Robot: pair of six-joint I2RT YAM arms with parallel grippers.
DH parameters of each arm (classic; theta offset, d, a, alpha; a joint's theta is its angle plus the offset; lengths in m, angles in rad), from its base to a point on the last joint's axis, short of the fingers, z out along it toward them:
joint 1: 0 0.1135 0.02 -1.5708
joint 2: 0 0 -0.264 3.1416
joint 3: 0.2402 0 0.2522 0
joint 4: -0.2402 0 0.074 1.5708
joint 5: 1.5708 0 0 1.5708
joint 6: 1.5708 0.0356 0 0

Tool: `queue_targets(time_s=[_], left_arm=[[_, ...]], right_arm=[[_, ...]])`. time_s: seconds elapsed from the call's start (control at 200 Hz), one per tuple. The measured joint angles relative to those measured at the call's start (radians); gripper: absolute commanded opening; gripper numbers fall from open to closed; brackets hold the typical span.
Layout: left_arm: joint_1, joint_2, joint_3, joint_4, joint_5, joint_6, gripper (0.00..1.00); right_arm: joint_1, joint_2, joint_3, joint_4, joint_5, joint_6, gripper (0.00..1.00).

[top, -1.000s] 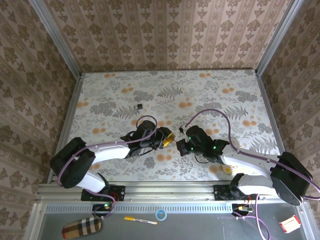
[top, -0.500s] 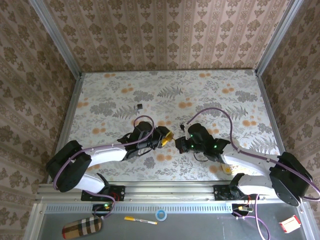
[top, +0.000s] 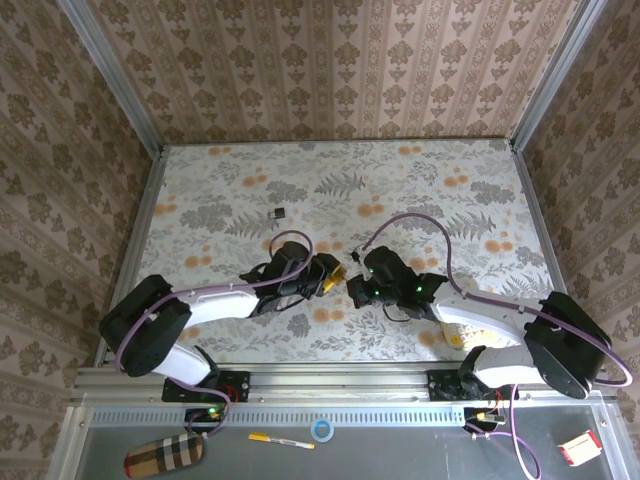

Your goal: Unlock with the key

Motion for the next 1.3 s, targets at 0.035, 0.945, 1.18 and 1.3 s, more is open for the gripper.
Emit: queue_targets(time_s=[0.035, 0.945, 1.18, 1.3], left_arm=[[0.0, 0.01, 0.008, -0.011, 0.002, 0.002, 0.0], [-0.008, -0.053, 0.037, -0.074, -0.1, 0.061, 0.0], [-0.029, -0.06, 0.038, -0.109, -0.156, 0.075, 0.0], [-0.036, -0.065, 0.038, -0.135, -0.168, 0.085, 0.0]], right_arm=[[0.006, 0.009, 0.006, -0.011, 0.014, -0.007, 0.0], [-0.002, 0.027, 0.089, -0.053, 0.019, 0.066, 0.0], [0.01, 0.047, 0.079, -0.025, 0.026, 0.056, 0.0], [-0.003, 0.06, 0.079, -0.023, -0.018, 0.045, 0.0]])
